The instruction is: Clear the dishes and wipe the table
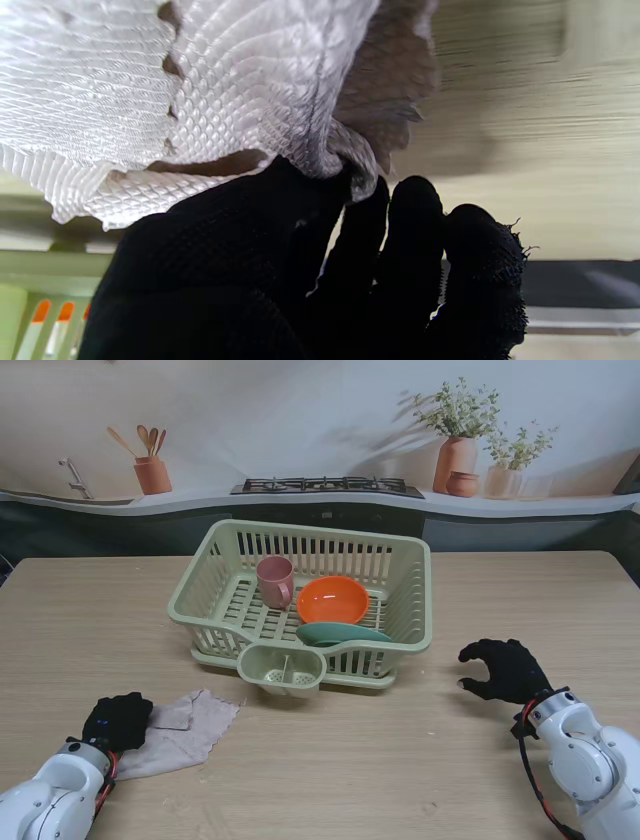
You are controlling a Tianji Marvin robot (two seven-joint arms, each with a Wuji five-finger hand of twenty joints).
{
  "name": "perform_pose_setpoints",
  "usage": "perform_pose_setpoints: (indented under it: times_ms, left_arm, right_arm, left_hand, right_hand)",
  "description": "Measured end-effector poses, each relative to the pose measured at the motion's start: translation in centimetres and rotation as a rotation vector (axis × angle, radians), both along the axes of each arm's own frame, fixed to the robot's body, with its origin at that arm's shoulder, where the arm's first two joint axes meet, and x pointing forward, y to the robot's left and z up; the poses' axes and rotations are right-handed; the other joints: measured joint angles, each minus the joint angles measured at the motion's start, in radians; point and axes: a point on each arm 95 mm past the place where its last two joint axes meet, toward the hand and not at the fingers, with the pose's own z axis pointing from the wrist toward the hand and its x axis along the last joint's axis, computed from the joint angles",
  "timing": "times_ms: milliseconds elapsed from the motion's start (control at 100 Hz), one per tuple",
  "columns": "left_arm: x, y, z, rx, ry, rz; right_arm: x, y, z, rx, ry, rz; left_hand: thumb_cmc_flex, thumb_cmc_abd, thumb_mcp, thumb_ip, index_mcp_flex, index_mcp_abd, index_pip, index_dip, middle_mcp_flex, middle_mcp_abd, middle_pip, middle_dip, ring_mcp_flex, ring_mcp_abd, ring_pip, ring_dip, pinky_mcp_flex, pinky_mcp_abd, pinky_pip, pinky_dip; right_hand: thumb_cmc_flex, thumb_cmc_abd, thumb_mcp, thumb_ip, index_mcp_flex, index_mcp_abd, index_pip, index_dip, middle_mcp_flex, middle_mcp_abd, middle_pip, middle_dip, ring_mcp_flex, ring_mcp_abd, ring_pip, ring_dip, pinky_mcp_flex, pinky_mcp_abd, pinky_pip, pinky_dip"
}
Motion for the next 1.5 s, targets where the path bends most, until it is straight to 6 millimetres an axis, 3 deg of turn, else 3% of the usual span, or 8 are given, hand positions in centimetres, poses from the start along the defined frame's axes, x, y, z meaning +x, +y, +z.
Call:
perform_pose_setpoints:
  times_ms: [120, 150, 250, 550, 690, 830, 1200, 1500]
  left_arm:
    - [0.5, -0.7, 0.3, 0.015, 0.068, -0.032]
    - [0.6, -0.9, 0.4, 0.022, 0.092, -0.041]
    - [0.9, -1.7, 1.0, 0.051, 0.169, -0.072]
    - [1.9, -4.0, 1.7, 0.024, 0.247, -0.075]
    - [2.0, -4.5, 1.6, 0.071, 0.234, -0.082]
    - [2.0, -4.4, 0.7, 0.133, 0.108, -0.090]
    - [0.7, -0.7, -0.6, 0.149, -0.089, -0.015]
    - [-1.2, 3.0, -1.0, 0.145, -0.121, 0.020]
  right_arm:
    - [0.0, 0.0, 0.0, 0.000, 0.000, 0.000]
    - [0.0, 0.0, 0.0, 0.000, 0.000, 0.000]
    - [0.0, 0.0, 0.0, 0.001, 0.002, -0.002]
    - [-0.1, 0.0, -0.1, -0.001, 0.009, -0.008]
    - [-0.1, 0.0, -0.2, -0.001, 0.013, -0.008]
    - [0.0, 0.1, -0.2, 0.001, 0.014, -0.007]
    - [0.0, 0.2, -0.2, 0.001, 0.016, -0.009]
    - [0.0, 0.2, -0.2, 0.003, 0.016, -0.009]
  left_hand:
    - [-0.136, -0.010, 0.120, 0.007, -0.063, 0.103, 0.017, 0.065, -0.151, -0.025, 0.049, -0.047, -0.125, -0.022, -0.013, 0.014, -0.090, 0.000, -0.061, 0.000]
    - [-0.173, -0.011, 0.152, 0.049, -0.088, 0.137, 0.017, 0.076, -0.188, -0.026, 0.059, -0.049, -0.151, -0.025, -0.013, 0.025, -0.108, 0.000, -0.068, 0.000]
    - [-0.277, -0.023, 0.161, 0.050, -0.143, 0.214, -0.020, 0.080, -0.281, 0.022, 0.069, -0.049, -0.225, -0.030, -0.014, 0.040, -0.172, 0.000, -0.107, -0.008]
    - [-0.426, -0.038, 0.138, 0.042, -0.195, 0.231, -0.101, 0.080, -0.347, 0.035, 0.082, -0.019, -0.278, -0.020, -0.094, 0.049, -0.276, 0.000, -0.153, -0.046]
    - [-0.230, -0.067, 0.121, 0.021, -0.134, 0.214, -0.118, 0.062, -0.278, 0.035, 0.072, -0.017, -0.150, -0.008, -0.074, 0.014, -0.116, 0.000, -0.138, -0.048]
    - [0.019, -0.058, 0.060, 0.021, -0.010, 0.026, 0.070, -0.024, 0.011, 0.015, 0.072, 0.026, 0.120, -0.050, 0.030, -0.034, 0.173, -0.001, -0.062, -0.149]
    - [-0.009, 0.034, -0.027, -0.012, -0.045, -0.103, 0.050, 0.022, 0.131, 0.015, -0.002, 0.047, 0.204, -0.021, 0.023, -0.024, 0.284, 0.000, -0.013, -0.213]
    - [0.039, 0.041, -0.054, -0.011, -0.059, -0.076, 0.057, 0.024, 0.220, 0.015, -0.002, 0.006, 0.310, -0.015, -0.002, -0.024, 0.386, 0.002, -0.012, -0.214]
  right_hand:
    - [0.002, 0.000, 0.000, 0.000, 0.000, 0.000, -0.001, 0.000, 0.000, 0.000, 0.000, 0.000, -0.001, 0.000, 0.000, 0.000, -0.002, 0.000, 0.000, 0.000]
    - [0.002, 0.000, -0.002, 0.000, 0.000, 0.000, -0.001, 0.000, 0.000, 0.000, 0.000, 0.000, -0.001, 0.000, 0.000, 0.000, -0.002, 0.000, 0.000, 0.000]
    - [0.002, 0.000, -0.009, 0.000, 0.000, 0.000, -0.001, 0.000, 0.000, 0.000, 0.000, 0.000, -0.001, 0.000, 0.000, 0.000, -0.004, 0.000, 0.000, 0.000]
    - [0.002, 0.000, -0.009, 0.000, 0.000, 0.000, -0.001, 0.000, -0.001, 0.000, 0.000, 0.000, -0.013, 0.000, 0.000, 0.000, -0.015, 0.000, 0.000, 0.000]
    - [0.002, 0.000, -0.009, 0.000, 0.000, 0.000, -0.008, 0.000, -0.012, 0.000, -0.004, 0.000, -0.013, 0.000, 0.000, 0.000, -0.021, 0.000, 0.000, 0.000]
    - [0.002, 0.001, -0.010, 0.000, 0.000, 0.000, -0.008, 0.000, -0.012, 0.000, -0.004, 0.000, -0.024, 0.000, 0.001, 0.001, -0.025, 0.000, 0.000, 0.000]
    - [0.002, 0.001, -0.010, 0.000, 0.000, 0.000, -0.011, 0.000, -0.013, 0.000, -0.004, 0.000, -0.029, 0.000, 0.001, 0.010, -0.027, 0.000, 0.000, 0.009]
    - [0.002, 0.001, -0.010, 0.000, 0.000, 0.000, -0.011, 0.000, -0.013, 0.000, -0.004, 0.000, -0.029, 0.000, 0.001, 0.011, -0.027, 0.000, 0.000, 0.014]
